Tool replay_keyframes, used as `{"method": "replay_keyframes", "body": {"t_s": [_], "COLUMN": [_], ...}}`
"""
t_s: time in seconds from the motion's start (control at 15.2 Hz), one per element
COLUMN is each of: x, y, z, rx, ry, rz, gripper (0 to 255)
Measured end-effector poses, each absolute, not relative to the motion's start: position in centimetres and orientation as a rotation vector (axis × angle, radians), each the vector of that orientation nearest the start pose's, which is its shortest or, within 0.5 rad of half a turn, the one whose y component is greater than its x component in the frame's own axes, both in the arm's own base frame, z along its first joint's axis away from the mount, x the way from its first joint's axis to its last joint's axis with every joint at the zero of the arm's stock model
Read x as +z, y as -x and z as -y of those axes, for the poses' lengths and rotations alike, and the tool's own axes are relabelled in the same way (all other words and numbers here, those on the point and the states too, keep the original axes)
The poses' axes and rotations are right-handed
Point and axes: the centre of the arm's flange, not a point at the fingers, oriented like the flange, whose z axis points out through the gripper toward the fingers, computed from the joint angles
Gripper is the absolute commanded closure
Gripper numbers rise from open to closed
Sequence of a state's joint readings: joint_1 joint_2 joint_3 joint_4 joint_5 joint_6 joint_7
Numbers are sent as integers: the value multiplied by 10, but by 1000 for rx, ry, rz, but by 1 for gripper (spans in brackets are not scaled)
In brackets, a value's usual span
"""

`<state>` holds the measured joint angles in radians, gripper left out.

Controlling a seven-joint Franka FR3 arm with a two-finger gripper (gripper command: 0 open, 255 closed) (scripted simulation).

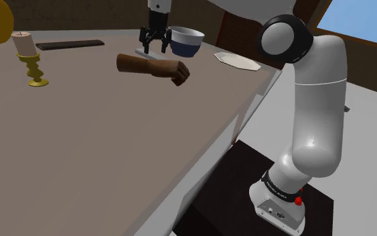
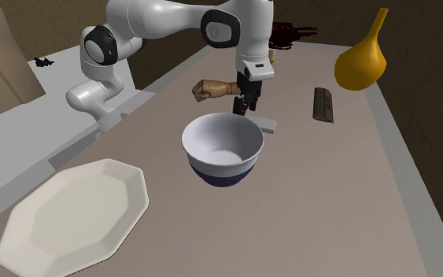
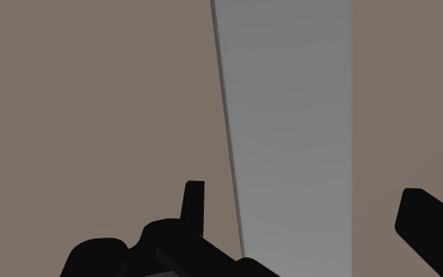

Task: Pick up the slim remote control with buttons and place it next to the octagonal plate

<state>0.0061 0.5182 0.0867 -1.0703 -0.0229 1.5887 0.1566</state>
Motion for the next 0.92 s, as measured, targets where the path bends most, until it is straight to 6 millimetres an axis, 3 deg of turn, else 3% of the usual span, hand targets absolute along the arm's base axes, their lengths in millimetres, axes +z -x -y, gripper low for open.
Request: {"method": "replay_keyframes", "body": {"t_s": [0.2, 0.59, 0.66, 0.92], "x": [520, 516, 516, 517], "y": [-700, -701, -701, -700], "z": [-46, -46, -46, -46], "rx": [2, 1, 1, -2], "ry": [3119, 3119, 3119, 3119], "rz": [-117, -117, -117, -116], "gripper": [0, 0, 255, 255]}}
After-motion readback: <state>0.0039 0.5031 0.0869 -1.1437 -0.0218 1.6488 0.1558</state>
